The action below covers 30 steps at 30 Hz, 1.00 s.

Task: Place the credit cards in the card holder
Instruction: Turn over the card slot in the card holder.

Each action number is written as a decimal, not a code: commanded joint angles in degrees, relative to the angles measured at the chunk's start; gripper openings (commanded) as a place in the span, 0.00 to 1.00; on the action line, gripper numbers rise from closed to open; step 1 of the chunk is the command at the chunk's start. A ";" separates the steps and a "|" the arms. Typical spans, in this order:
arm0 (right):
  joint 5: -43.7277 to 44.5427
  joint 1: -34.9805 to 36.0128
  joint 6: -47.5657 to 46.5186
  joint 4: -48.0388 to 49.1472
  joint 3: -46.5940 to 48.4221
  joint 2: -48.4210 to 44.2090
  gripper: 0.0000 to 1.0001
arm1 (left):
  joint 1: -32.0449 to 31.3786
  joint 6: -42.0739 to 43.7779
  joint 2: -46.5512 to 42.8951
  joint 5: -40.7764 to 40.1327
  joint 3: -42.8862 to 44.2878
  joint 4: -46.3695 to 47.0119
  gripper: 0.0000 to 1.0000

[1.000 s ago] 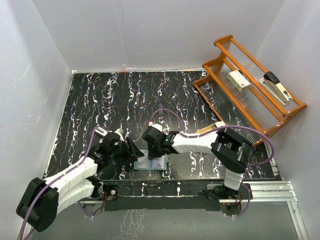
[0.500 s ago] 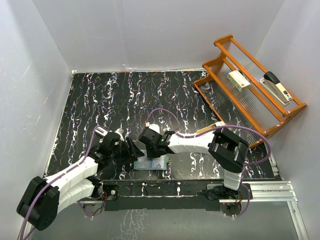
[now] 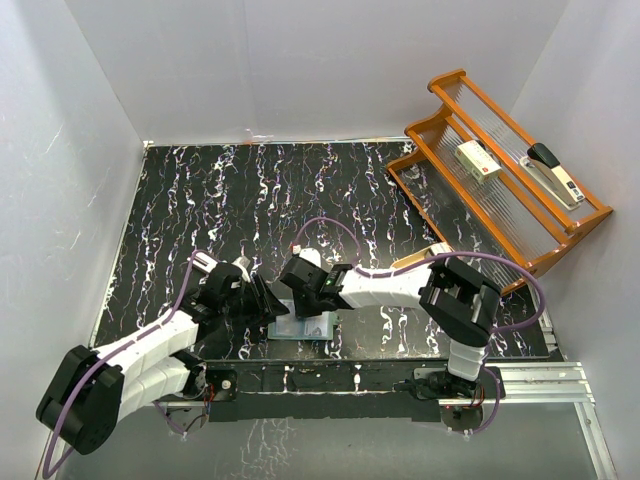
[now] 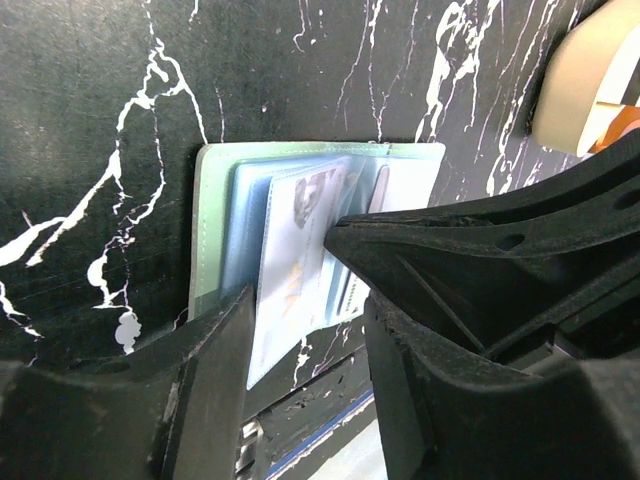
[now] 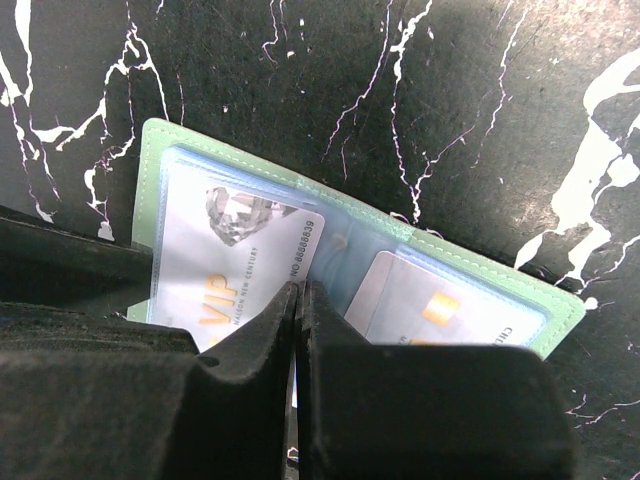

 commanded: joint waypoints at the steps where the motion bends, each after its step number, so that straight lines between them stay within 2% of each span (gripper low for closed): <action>1: 0.51 0.48 -0.65 -0.96 -3.54 1.60 0.00 | 0.18 -0.43 -1.62 4.32 1.59 0.93 0.42; 3: 0.61 0.48 -0.75 -0.06 -4.16 0.64 0.00 | 0.11 -1.43 -1.79 6.11 1.20 2.78 0.37; 6: 0.82 0.48 -0.90 1.54 -4.98 -0.89 0.03 | 0.08 -2.49 -1.87 7.28 1.04 4.02 0.36; 18: 6.04 -0.05 -4.29 0.97 -4.20 -7.41 0.21 | -0.66 -3.22 -1.53 8.55 0.90 6.47 0.40; 26: 8.75 -4.32 -8.91 0.16 -6.67 -15.44 0.29 | -2.90 -4.53 0.24 8.48 1.15 9.39 0.42; 30: 8.57 -9.60 -13.05 -3.72 -6.62 -20.25 0.31 | -5.08 -5.48 2.34 7.24 1.73 11.52 0.43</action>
